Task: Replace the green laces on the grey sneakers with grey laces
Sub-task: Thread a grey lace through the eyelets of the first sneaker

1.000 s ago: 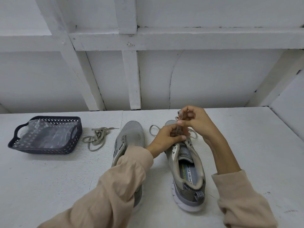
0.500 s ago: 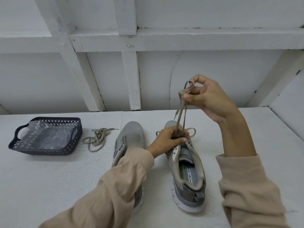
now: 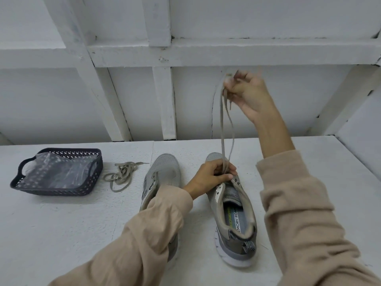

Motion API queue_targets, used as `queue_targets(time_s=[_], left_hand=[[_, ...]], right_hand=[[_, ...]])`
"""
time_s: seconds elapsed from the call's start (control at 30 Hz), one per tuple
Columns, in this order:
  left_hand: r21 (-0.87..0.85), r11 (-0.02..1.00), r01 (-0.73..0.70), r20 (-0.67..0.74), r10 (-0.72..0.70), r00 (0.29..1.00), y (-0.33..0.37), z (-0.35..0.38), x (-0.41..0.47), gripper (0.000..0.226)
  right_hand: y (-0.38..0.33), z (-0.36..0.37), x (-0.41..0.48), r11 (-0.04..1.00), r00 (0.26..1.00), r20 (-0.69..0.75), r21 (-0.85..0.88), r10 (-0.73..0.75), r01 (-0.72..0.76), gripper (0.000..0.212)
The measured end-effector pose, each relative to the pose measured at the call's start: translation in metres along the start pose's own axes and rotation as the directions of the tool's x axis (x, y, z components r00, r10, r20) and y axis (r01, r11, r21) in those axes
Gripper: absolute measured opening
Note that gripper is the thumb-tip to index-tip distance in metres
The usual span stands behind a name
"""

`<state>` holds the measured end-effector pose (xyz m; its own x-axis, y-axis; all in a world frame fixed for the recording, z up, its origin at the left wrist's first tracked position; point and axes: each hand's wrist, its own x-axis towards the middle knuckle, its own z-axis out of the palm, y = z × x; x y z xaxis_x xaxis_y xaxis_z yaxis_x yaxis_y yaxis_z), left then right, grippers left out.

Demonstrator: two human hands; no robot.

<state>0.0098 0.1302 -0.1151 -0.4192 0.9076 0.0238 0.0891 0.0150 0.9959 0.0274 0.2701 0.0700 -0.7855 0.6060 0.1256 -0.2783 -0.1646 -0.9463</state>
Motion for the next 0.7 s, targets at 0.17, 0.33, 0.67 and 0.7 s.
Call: queue_targets(time_s=[0.17,0.33,0.67,0.7], left_hand=[[-0.059,0.998,0.027,0.005,-0.027,1.0,-0.001,0.002,0.0,0.027],[-0.048,0.998,0.034,-0.017,-0.035,0.999,-0.003,0.001,0.002,0.028],[0.01,1.0,0.019,-0.055,-0.018,0.998,0.001,0.002,0.001,0.03],[0.018,1.0,0.013,-0.058,-0.012,0.998,0.001,0.001,0.001,0.031]], right_hand=[[0.053,-0.037,0.006,0.513,0.953,-0.063,-0.831,0.296,-0.215,0.045],[0.051,-0.064,-0.036,0.489,0.951,-0.06,-0.847,0.303,-0.209,0.033],[0.087,-0.062,-0.092,0.639,0.907,-0.003,-0.709,0.421,-0.299,0.058],[0.088,-0.059,-0.094,0.706,0.931,0.004,-0.653,0.365,-0.274,0.049]])
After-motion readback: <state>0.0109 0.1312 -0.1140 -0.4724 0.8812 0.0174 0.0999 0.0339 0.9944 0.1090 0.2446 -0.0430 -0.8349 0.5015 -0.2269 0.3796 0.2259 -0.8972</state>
